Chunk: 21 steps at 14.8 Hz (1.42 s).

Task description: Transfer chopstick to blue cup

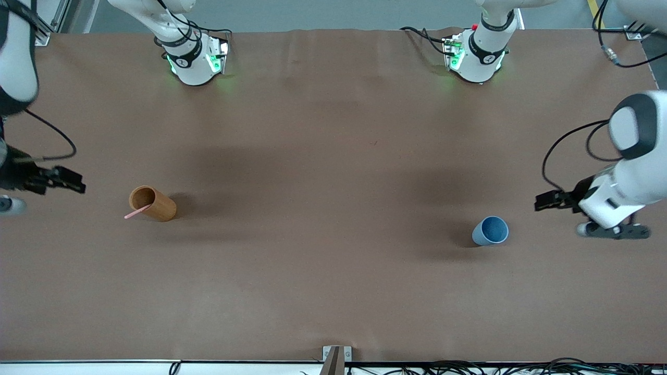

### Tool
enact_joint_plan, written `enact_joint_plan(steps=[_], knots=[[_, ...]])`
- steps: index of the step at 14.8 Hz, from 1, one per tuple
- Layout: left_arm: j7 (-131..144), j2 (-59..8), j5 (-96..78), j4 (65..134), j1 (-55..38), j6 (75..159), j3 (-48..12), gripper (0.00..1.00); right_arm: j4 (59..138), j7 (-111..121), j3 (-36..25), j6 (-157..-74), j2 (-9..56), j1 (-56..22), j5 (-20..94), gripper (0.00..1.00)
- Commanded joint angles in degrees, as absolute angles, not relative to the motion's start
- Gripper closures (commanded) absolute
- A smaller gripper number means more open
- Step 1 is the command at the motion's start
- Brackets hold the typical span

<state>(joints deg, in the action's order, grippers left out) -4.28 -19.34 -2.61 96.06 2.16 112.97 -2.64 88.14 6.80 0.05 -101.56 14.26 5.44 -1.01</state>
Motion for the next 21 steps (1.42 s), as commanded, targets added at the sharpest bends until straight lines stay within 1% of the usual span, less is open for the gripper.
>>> enact_joint_plan(steps=[1, 2, 4, 7, 8, 9, 10, 11, 13, 14, 15, 16, 18, 19, 21], knots=[[-1.2, -21.7, -3.5, 99.8, 1.7, 119.9, -3.4, 0.0, 86.7, 5.3, 0.6, -106.7, 20.2, 5.5, -2.1, 0.17], [0.2, -23.6, -3.5, 99.9, 1.7, 121.4, -4.6, 0.0, 86.7, 4.8, 0.6, -107.6, 21.6, 5.5, -2.1, 0.18], [1.2, -26.4, -3.5, 100.0, 1.9, 123.1, -4.8, 0.0, 86.8, 4.7, 0.6, -107.8, 23.1, 4.8, -2.3, 0.24], [2.8, -29.5, -3.5, 100.3, 1.8, 125.9, -4.8, 0.0, 87.4, 4.7, 0.6, -107.7, 25.1, 4.6, -3.3, 0.39], [3.1, -30.1, -3.5, 100.3, 1.7, 126.8, -4.8, 0.01, 88.3, 4.7, 0.6, -107.3, 25.1, 4.4, -3.4, 0.41], [3.5, -30.3, -3.5, 100.9, 1.7, 127.2, -4.8, 0.2, 89.1, 4.7, 0.6, -107.1, 25.1, 4.0, -3.4, 0.42], [4.3, -30.3, -3.4, 101.0, 1.8, 127.2, -4.9, 0.46, 89.5, 4.7, 0.6, -106.8, 25.0, 3.8, -3.5, 0.44], [4.7, -30.6, -3.3, 101.0, 1.6, 127.8, -4.8, 0.52, 90.2, 4.6, 0.6, -106.1, 25.0, 3.7, -3.5, 0.46], [4.9, -31.3, -3.1, 101.5, 1.5, 130.2, -4.9, 0.81, 90.4, 4.1, 0.6, -106.1, 25.0, 2.5, -3.5, 0.5], [4.9, -31.5, -2.7, 102.2, 1.1, 131.6, -4.9, 0.92, 90.4, 4.1, 0.6, -106.1, 25.0, 2.1, -3.5, 0.51], [4.8, -31.5, -2.6, 102.4, 0.9, 132.1, -4.9, 0.98, 90.4, 4.1, 0.6, -106.2, 25.0, 2.1, -3.4, 0.53], [4.7, -31.3, -2.6, 102.3, 0.9, 132.1, -4.9, 1.0, 90.6, 4.1, 0.6, -106.2, 25.0, 2.1, -3.4, 0.57], [4.6, -29.2, -2.5, 102.0, 0.9, 130.2, -5.3, 1.0, 91.1, 4.2, 0.6, -106.4, 25.0, 2.4, -3.5, 0.61], [5.1, -27.4, -1.5, 102.0, 0.5, 128.3, -6.1, 1.0, 91.1, 4.2, 0.6, -106.4, 25.0, 2.5, -3.5, 0.61], [10.9, -24.9, 0.3, 100.6, 0.5, 126.6, -8.9, 1.0, 91.2, 4.2, 0.6, -106.4, 25.0, 2.5, -3.6, 0.64]])
